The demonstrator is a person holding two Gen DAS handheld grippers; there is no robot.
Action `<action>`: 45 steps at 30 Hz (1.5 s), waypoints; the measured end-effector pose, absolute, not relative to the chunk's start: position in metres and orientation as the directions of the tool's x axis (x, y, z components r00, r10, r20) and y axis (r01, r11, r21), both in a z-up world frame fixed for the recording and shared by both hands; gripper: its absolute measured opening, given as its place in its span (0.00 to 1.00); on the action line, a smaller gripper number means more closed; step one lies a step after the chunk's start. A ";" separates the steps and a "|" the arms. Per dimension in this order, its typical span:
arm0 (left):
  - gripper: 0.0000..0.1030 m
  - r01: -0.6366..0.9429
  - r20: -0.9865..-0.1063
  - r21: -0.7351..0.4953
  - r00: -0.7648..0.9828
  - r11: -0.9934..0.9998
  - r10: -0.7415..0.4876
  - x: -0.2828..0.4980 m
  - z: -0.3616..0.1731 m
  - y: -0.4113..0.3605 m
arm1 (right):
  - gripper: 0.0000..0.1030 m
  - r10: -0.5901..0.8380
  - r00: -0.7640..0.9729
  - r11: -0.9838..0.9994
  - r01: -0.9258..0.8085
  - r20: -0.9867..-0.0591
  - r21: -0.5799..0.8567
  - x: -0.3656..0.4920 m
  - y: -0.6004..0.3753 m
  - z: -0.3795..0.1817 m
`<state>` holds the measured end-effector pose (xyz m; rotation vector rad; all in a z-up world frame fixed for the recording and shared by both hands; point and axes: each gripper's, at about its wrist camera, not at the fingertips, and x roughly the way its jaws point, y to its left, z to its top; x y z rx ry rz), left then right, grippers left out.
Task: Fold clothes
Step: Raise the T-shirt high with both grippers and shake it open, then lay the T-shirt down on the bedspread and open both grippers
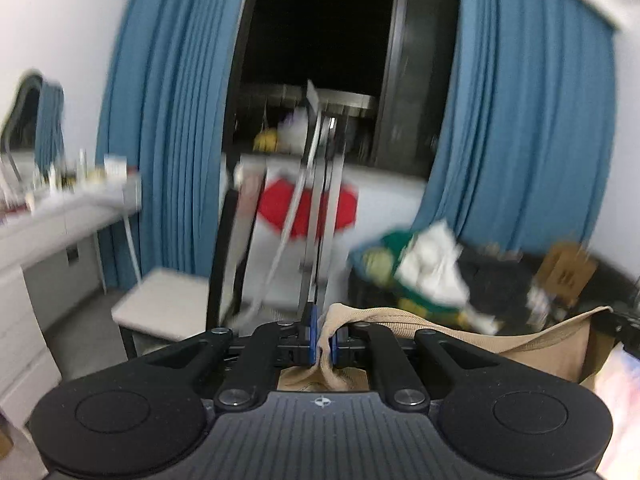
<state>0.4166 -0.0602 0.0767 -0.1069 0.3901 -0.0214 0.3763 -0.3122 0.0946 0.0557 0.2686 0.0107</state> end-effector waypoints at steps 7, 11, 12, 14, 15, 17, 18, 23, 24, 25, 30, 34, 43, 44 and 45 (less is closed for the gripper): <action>0.07 -0.005 -0.558 -0.093 0.829 0.996 -0.048 0.543 -0.095 -0.049 | 0.05 0.042 0.882 0.991 0.022 -0.470 0.131 0.496 -0.318 -0.058; 0.09 0.029 -0.605 -0.101 0.791 0.995 -0.084 0.575 -0.156 -0.046 | 0.05 0.078 0.838 0.988 0.007 -0.541 0.154 0.515 -0.323 -0.114; 0.14 0.029 -0.607 -0.100 0.790 0.995 -0.084 0.574 -0.160 -0.045 | 0.06 0.086 0.829 0.986 0.010 -0.553 0.169 0.517 -0.325 -0.121; 0.20 0.030 -0.611 -0.099 0.787 0.995 -0.084 0.572 -0.166 -0.043 | 0.07 0.114 0.820 0.979 0.004 -0.561 0.204 0.518 -0.327 -0.129; 0.35 0.028 -0.612 -0.102 0.786 0.994 -0.085 0.571 -0.165 -0.043 | 0.11 0.130 0.816 0.975 -0.002 -0.563 0.222 0.517 -0.328 -0.132; 0.63 0.036 -0.614 -0.112 0.783 0.993 -0.097 0.567 -0.158 -0.042 | 0.34 0.155 0.807 0.968 -0.009 -0.569 0.251 0.515 -0.328 -0.130; 0.75 0.040 -0.613 -0.120 0.783 0.992 -0.105 0.563 -0.151 -0.042 | 0.60 0.167 0.804 0.965 -0.014 -0.570 0.262 0.513 -0.328 -0.127; 0.90 0.091 -0.610 -0.156 0.775 0.984 -0.168 0.535 -0.113 -0.040 | 0.87 0.201 0.802 0.969 -0.080 -0.563 0.233 0.507 -0.316 -0.112; 0.93 0.110 -0.605 -0.160 0.774 0.981 -0.186 0.528 -0.106 -0.039 | 0.87 0.196 0.804 0.971 -0.080 -0.561 0.224 0.504 -0.314 -0.108; 0.94 0.129 -0.600 -0.164 0.774 0.978 -0.203 0.521 -0.099 -0.038 | 0.87 0.195 0.807 0.971 -0.079 -0.558 0.226 0.499 -0.313 -0.103; 0.98 0.212 -0.555 -0.193 0.782 0.958 -0.285 0.470 -0.060 -0.025 | 0.87 0.208 0.831 0.961 -0.076 -0.516 0.264 0.462 -0.314 -0.073; 0.99 0.210 -0.504 -0.260 0.803 0.942 -0.318 0.404 -0.031 0.002 | 0.87 0.207 0.858 0.961 -0.088 -0.471 0.263 0.398 -0.312 -0.050; 0.99 0.067 -0.465 -0.341 0.855 0.938 -0.230 0.246 -0.022 0.082 | 0.87 0.222 0.901 0.923 -0.071 -0.374 0.378 0.218 -0.308 -0.026; 0.99 0.048 -0.459 -0.370 0.859 0.928 -0.228 0.230 -0.025 0.091 | 0.87 0.220 0.907 0.916 -0.066 -0.359 0.395 0.200 -0.308 -0.025; 0.99 0.029 -0.454 -0.400 0.862 0.916 -0.226 0.215 -0.028 0.100 | 0.87 0.222 0.910 0.907 -0.062 -0.349 0.417 0.185 -0.308 -0.027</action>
